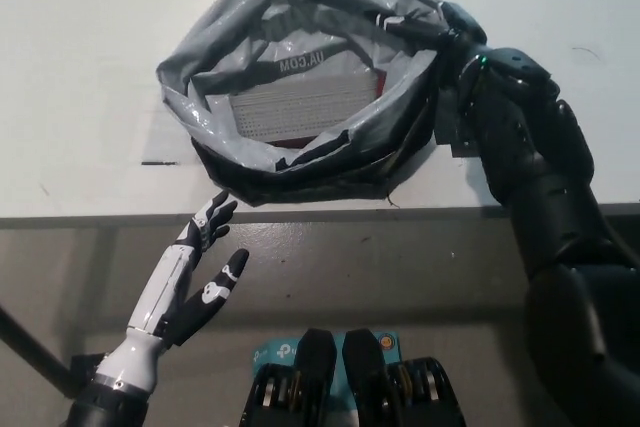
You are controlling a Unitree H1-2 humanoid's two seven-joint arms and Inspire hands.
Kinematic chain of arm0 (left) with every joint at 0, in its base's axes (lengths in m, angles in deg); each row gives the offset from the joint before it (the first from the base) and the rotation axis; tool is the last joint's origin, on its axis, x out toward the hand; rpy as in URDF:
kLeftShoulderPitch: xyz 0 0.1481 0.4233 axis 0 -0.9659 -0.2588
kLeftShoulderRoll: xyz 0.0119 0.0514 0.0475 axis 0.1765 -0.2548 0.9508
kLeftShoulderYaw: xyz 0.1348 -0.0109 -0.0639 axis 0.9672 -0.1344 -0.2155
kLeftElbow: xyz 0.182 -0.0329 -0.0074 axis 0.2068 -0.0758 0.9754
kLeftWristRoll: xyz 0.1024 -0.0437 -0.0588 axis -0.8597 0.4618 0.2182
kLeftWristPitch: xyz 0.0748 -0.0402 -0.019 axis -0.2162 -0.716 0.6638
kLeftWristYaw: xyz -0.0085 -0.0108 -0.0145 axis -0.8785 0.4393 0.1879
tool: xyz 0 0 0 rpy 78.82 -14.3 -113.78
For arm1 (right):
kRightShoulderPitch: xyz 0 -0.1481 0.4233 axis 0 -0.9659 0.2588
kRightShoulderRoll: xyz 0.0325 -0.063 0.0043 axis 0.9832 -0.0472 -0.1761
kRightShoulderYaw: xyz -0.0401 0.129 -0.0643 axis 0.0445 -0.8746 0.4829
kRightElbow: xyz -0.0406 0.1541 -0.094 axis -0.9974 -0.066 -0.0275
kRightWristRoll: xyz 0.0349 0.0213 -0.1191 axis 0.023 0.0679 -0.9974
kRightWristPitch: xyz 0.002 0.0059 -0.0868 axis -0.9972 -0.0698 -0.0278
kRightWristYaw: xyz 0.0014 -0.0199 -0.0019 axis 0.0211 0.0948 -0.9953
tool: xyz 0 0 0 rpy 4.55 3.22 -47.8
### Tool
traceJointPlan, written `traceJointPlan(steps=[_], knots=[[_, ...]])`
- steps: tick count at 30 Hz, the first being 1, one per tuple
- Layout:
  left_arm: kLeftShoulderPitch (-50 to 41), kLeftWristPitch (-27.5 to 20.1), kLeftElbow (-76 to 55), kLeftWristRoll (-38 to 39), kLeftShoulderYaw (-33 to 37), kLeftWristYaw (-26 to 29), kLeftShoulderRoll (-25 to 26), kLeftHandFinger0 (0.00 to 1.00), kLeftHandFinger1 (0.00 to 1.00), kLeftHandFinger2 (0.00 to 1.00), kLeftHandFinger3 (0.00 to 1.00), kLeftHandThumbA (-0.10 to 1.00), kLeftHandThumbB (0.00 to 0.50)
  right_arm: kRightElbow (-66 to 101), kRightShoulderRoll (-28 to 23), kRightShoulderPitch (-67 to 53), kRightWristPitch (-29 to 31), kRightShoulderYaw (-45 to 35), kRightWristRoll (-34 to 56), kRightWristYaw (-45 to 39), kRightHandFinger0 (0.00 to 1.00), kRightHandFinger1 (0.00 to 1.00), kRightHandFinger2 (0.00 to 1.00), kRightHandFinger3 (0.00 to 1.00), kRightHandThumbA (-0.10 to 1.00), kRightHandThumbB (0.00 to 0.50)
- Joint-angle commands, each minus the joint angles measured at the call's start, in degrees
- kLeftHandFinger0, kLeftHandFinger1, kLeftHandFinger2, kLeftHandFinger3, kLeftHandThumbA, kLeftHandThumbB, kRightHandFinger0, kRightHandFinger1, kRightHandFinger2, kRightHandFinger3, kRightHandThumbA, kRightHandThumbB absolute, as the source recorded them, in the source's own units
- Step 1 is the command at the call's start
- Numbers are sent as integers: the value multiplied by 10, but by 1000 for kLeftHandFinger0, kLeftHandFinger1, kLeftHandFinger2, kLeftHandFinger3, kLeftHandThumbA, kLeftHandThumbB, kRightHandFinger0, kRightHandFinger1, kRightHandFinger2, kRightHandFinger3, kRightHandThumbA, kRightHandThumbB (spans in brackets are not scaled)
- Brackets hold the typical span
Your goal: Use the right hand to pick up a small rectangular container and put it into a plastic bag and lift the bag
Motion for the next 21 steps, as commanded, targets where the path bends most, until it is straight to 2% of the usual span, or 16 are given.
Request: traceJointPlan(steps=[1, 2, 3, 4, 5, 6, 7, 11, 14, 15, 17, 18, 20, 21], knots=[[12, -7, -11, -3, -1, -5, 10, 1000, 1000, 1000, 1000, 708, 225, 66, 5, 46, -49, -13, 46, 9, 0, 0, 429, 502, 785, 155], [12, -6, -12, -3, -1, -5, 10, 1000, 1000, 1000, 1000, 708, 225, 69, 5, 49, -54, -17, 52, 9, 0, 0, 429, 502, 785, 155], [11, -6, -12, -4, -1, -4, 10, 1000, 1000, 1000, 1000, 692, 223, 78, 6, 54, -63, -23, 61, 9, 0, 0, 355, 470, 832, 179], [10, -5, -13, -6, -1, -2, 8, 1000, 1000, 1000, 1000, 671, 222, 102, 10, 74, -77, -46, 94, 21, 0, 0, 386, 517, 775, 143], [9, -5, -13, -7, -1, -2, 8, 1000, 1000, 1000, 1000, 671, 222, 110, 12, 83, -80, -54, 107, 24, 0, 0, 386, 517, 775, 143], [10, -5, -13, -7, -1, -2, 8, 1000, 1000, 1000, 1000, 655, 217, 129, 14, 103, -81, -69, 136, 33, 0, 23, 452, 515, 719, 99], [10, -5, -12, -6, -1, -3, 8, 1000, 1000, 1000, 1000, 643, 218, 144, 16, 120, -81, -79, 158, 44, 0, 37, 488, 548, 701, 85], [12, -6, -10, -1, 0, -6, 8, 984, 1000, 1000, 1000, 626, 214, 164, 12, 169, -81, -94, 229, 83, 0, 43, 507, 604, 660, 102], [12, -6, -10, -1, 0, -6, 8, 980, 1000, 1000, 1000, 621, 208, 170, 9, 184, -81, -96, 247, 95, 0, 46, 510, 615, 676, 100], [10, -6, -10, 0, 1, -7, 8, 966, 1000, 1000, 1000, 605, 204, 179, 5, 216, -81, -104, 278, 127, 0, 116, 627, 806, 649, 85], [8, -7, -11, 1, 2, -8, 8, 960, 1000, 1000, 1000, 594, 198, 183, 2, 233, -81, -110, 294, 148, 0, 178, 679, 893, 643, 83], [7, -7, -11, 1, 2, -9, 8, 959, 1000, 1000, 1000, 592, 198, 183, 1, 237, -81, -109, 298, 153, 0, 207, 686, 921, 644, 77], [6, -2, -14, 3, 3, -10, 7, 955, 1000, 1000, 1000, 578, 207, 173, -10, 264, -81, -107, 314, 171, 0, 206, 682, 903, 678, 80], [6, -1, -15, 2, 3, -9, 7, 952, 1000, 1000, 1000, 588, 213, 169, -13, 278, -81, -111, 314, 175, 0, 226, 687, 911, 680, 60]])
